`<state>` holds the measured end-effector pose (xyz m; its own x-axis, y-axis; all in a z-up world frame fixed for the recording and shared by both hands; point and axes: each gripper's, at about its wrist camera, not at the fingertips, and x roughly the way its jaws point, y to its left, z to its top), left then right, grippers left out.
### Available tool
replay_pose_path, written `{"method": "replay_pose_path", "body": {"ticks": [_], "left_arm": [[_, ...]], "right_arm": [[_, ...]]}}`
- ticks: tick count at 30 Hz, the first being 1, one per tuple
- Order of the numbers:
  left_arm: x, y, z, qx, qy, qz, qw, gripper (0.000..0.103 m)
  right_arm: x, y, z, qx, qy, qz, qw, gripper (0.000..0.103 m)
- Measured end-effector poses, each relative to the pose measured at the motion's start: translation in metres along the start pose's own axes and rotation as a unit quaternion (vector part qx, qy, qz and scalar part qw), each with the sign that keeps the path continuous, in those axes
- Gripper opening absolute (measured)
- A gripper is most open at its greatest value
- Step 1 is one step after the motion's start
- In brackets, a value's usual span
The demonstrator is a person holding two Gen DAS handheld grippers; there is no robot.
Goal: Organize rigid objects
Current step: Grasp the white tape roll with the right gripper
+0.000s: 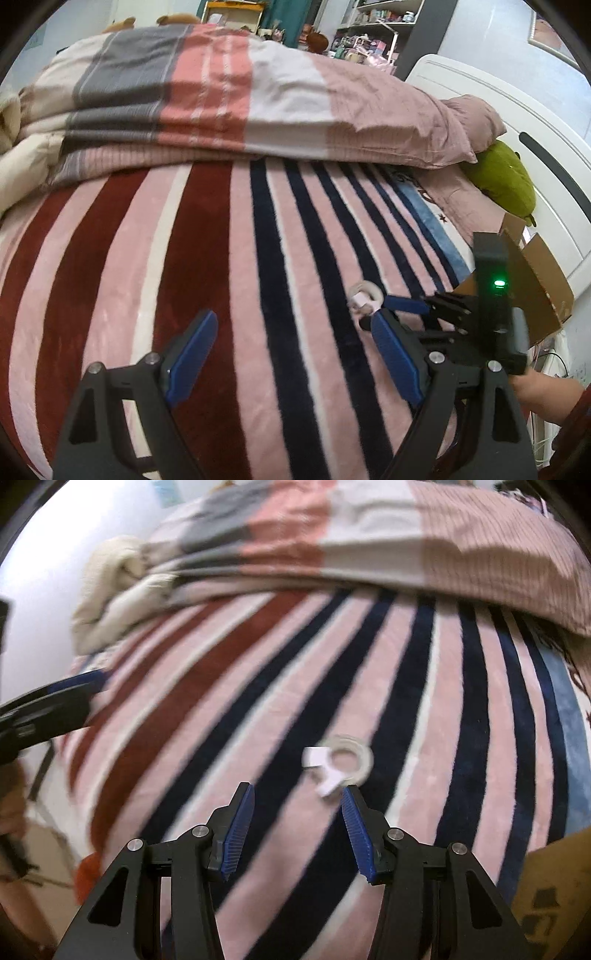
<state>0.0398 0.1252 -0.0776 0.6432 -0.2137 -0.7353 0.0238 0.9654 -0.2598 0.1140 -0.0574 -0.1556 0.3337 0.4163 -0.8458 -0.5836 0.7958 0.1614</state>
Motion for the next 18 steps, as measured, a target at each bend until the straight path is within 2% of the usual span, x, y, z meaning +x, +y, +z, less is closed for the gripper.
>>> {"method": "replay_pose_path", "body": {"ticks": [2, 4, 6, 7, 10, 13, 18], "left_arm": [[0.001, 0.004, -0.002, -0.004, 0.002, 0.000, 1.0000, 0.083], [0.001, 0.006, -0.003, -0.005, 0.003, 0.001, 1.0000, 0.083], [0.001, 0.005, -0.002, -0.005, 0.003, 0.001, 1.0000, 0.083], [0.001, 0.005, -0.002, -0.005, 0.003, 0.001, 1.0000, 0.083], [-0.001, -0.001, -0.001, -0.002, 0.003, -0.007, 1.0000, 0.083], [-0.003, -0.018, 0.004, 0.012, 0.006, -0.027, 0.9995, 0.083], [-0.014, -0.064, 0.018, 0.050, 0.007, -0.097, 0.9940, 0.083]], "right_arm": [[0.014, -0.004, 0.001, -0.009, -0.002, -0.021, 1.000, 0.045], [0.022, -0.007, 0.003, -0.017, -0.013, -0.022, 1.000, 0.046], [0.024, -0.006, 0.004, -0.032, -0.021, -0.027, 0.999, 0.045], [0.024, -0.005, 0.005, -0.039, -0.021, -0.033, 0.998, 0.039], [0.016, -0.001, 0.003, -0.055, -0.025, -0.039, 0.997, 0.039], [-0.006, 0.009, 0.002, -0.062, -0.038, -0.019, 0.997, 0.039], [-0.072, 0.037, -0.001, -0.097, -0.079, 0.023, 0.992, 0.039]]}}
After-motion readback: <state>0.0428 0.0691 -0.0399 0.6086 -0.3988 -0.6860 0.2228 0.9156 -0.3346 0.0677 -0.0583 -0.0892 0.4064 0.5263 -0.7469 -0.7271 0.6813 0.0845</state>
